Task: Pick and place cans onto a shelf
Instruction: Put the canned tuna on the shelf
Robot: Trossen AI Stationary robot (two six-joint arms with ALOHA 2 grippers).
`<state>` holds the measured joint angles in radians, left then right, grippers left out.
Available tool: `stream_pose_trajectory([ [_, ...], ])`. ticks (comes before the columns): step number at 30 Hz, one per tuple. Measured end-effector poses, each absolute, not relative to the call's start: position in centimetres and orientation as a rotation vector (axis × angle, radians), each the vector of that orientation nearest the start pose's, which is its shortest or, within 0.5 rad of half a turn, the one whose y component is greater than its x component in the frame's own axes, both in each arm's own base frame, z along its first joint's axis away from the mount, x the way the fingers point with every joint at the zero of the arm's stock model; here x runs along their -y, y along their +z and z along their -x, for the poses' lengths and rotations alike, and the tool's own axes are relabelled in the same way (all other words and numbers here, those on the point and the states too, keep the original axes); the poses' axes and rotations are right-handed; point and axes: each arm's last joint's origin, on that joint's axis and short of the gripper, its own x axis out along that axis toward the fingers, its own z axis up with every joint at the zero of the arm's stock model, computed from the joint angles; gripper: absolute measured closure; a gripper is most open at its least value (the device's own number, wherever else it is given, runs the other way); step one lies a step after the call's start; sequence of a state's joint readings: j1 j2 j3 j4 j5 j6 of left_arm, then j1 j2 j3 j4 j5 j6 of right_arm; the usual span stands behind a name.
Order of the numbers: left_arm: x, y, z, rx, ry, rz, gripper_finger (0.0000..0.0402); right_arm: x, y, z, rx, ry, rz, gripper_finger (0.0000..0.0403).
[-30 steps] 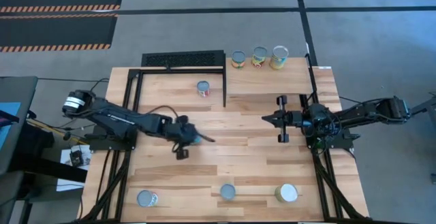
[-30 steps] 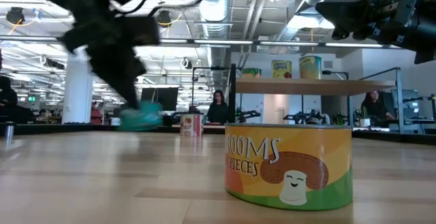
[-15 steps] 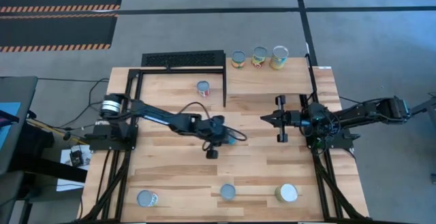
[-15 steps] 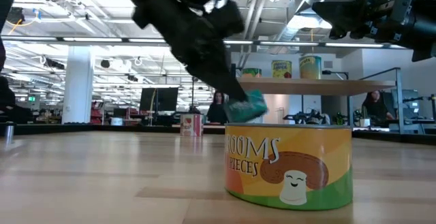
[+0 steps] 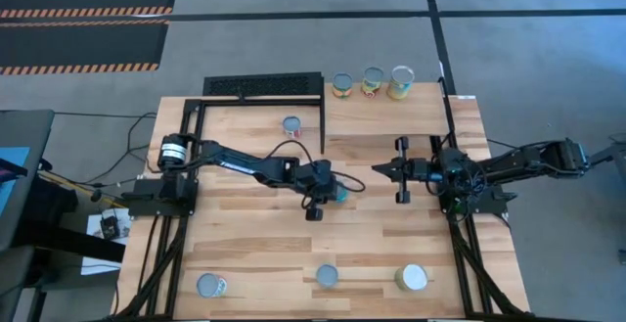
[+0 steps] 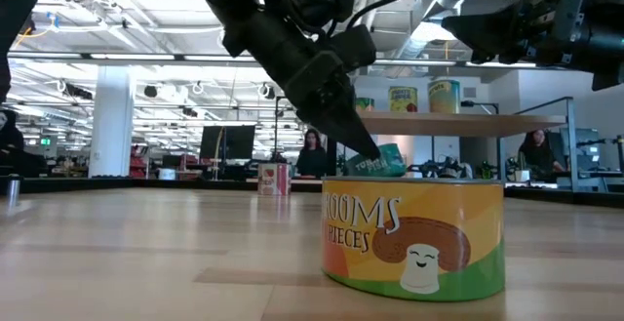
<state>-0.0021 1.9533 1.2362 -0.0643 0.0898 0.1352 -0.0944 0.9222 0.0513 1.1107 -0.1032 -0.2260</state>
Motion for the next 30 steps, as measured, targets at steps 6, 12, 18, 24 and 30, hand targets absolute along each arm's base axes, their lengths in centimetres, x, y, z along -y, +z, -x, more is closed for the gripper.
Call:
stream_pose_trajectory([
  [6, 0.3, 15.2, -41.5, -0.782, -0.152, -0.096, 0.0376, 1.2, 18.8, -15.8, 0.239, -0.018, 0.249, 0.0398],
  [12, 0.3, 15.0, -41.7, -0.773, -0.151, -0.109, 0.0374, 1.2, 18.7, -15.8, 0.229, -0.025, 0.247, 0.0398],
  [18, 0.0, 15.3, -41.8, -0.736, -0.162, -0.159, 0.0374, 1.4, 18.6, -15.8, 0.216, -0.066, 0.216, 0.0398],
  [24, 0.2, 15.5, -41.6, -0.652, -0.248, -0.15, 0.0382, 1.6, 18.7, -16.2, 0.159, -0.124, 0.191, 0.0398],
  [30, 0.3, 16.8, -37.8, -0.46, -0.275, -0.108, 0.0399, 1.7, 20.3, -18.7, -0.06, -0.144, 0.13, 0.0399],
])
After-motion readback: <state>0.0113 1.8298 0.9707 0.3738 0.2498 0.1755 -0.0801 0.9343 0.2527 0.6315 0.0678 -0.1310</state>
